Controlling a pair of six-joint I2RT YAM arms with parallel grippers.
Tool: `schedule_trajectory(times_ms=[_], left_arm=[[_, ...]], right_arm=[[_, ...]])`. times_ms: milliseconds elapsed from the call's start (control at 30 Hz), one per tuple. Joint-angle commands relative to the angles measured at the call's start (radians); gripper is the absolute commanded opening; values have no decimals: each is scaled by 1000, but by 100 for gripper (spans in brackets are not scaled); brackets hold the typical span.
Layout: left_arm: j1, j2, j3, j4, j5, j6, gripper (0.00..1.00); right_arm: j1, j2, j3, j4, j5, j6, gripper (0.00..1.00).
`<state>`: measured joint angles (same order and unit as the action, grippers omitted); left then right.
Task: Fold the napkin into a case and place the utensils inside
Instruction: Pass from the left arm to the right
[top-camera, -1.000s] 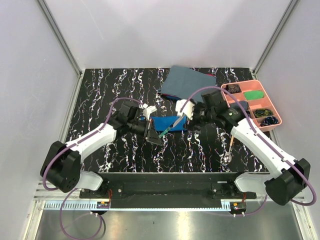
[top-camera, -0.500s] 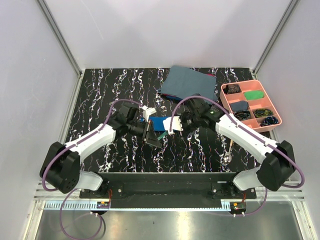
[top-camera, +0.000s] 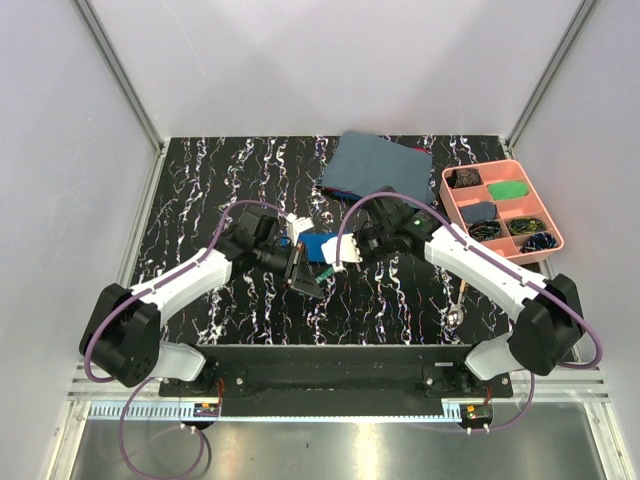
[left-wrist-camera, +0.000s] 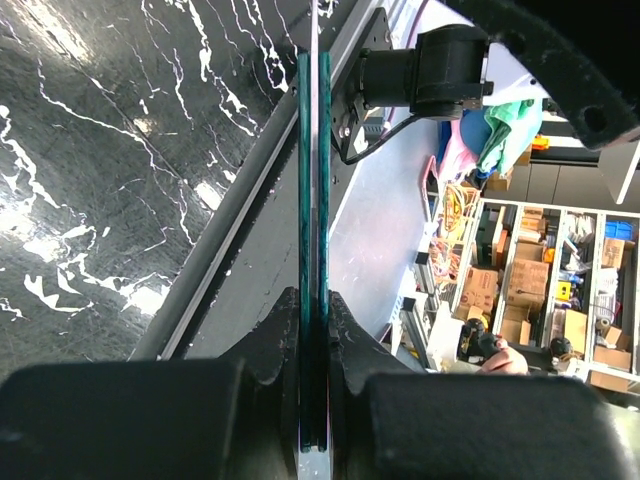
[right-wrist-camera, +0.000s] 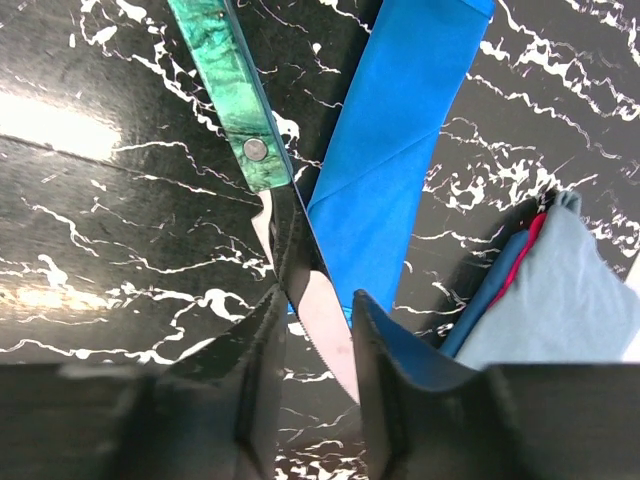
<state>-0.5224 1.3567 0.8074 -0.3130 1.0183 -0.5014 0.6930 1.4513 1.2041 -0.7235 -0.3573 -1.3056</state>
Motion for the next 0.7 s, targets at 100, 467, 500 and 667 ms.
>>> schedule_trajectory(times_ms=[100,467,500,667], left_arm=[[-1,-41,1,48,69,1,0],[1,-47,-22,121,118,-54,0],[1,-47,-20,127,121,-57,0],[51,-63,-28,144,46,-98,31]], right_arm=[[16,12,18,53,11,-17,32],[25,7,-18,131,50,-14,16],[28,7,-23,136,82,-15,0],[28,-20,-60,153,135,2,0]])
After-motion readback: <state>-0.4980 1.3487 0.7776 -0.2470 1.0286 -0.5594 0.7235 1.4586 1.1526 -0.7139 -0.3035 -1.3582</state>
